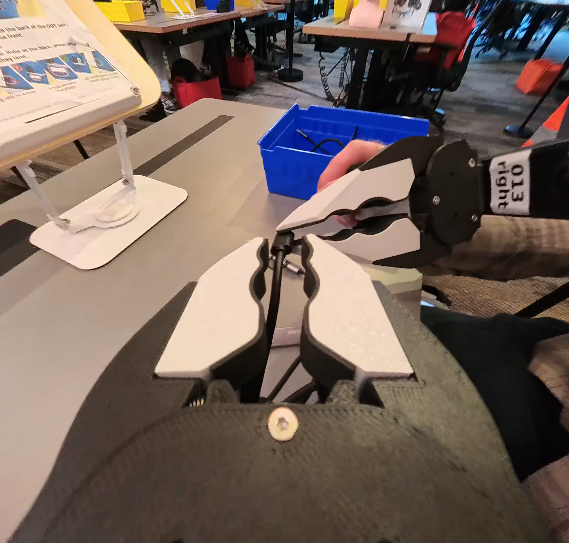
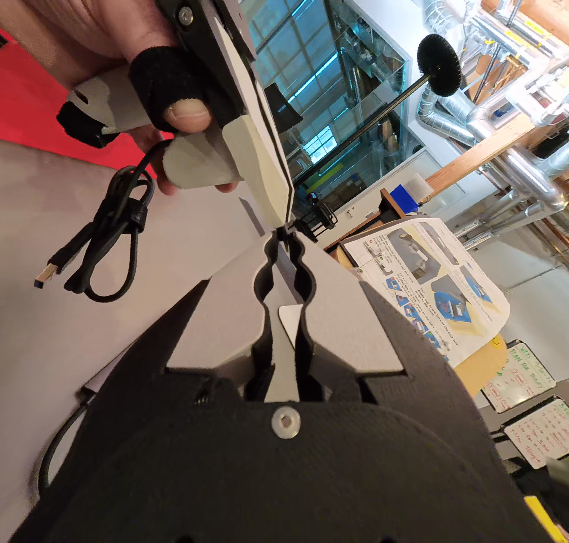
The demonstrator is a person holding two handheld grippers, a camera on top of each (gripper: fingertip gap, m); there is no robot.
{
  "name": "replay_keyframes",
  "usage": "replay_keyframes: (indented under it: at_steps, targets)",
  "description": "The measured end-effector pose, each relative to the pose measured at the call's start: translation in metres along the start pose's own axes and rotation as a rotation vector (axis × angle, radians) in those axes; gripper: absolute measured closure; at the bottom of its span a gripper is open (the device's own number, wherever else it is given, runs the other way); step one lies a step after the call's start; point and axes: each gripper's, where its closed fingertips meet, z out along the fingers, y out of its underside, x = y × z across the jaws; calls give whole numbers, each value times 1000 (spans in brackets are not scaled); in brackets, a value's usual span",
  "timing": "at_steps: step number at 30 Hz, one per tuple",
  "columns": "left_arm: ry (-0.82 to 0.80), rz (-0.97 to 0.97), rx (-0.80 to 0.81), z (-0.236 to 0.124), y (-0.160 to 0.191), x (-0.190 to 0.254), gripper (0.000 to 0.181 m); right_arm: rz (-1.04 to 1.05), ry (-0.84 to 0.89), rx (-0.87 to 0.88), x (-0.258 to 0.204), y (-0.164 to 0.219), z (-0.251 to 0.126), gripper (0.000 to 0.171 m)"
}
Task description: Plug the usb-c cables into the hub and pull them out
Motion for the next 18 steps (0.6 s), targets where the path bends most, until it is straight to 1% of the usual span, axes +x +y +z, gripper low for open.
replay_keyframes:
  at_steps: [3,6,16,18]
  targets:
    - [6,-34,15,1,-1,1,162,-21,22,3,2,-2,0,166]
    - [22,-79,41,0,-4,1,168,-37,35,15,3,-5,-1,167]
    - [29,-103,37,0,-5,2,168,-77,68,17,5,-7,-2,167]
    - [43,-122,30,0,-4,3,165,-84,76,20,6,-8,-2,167]
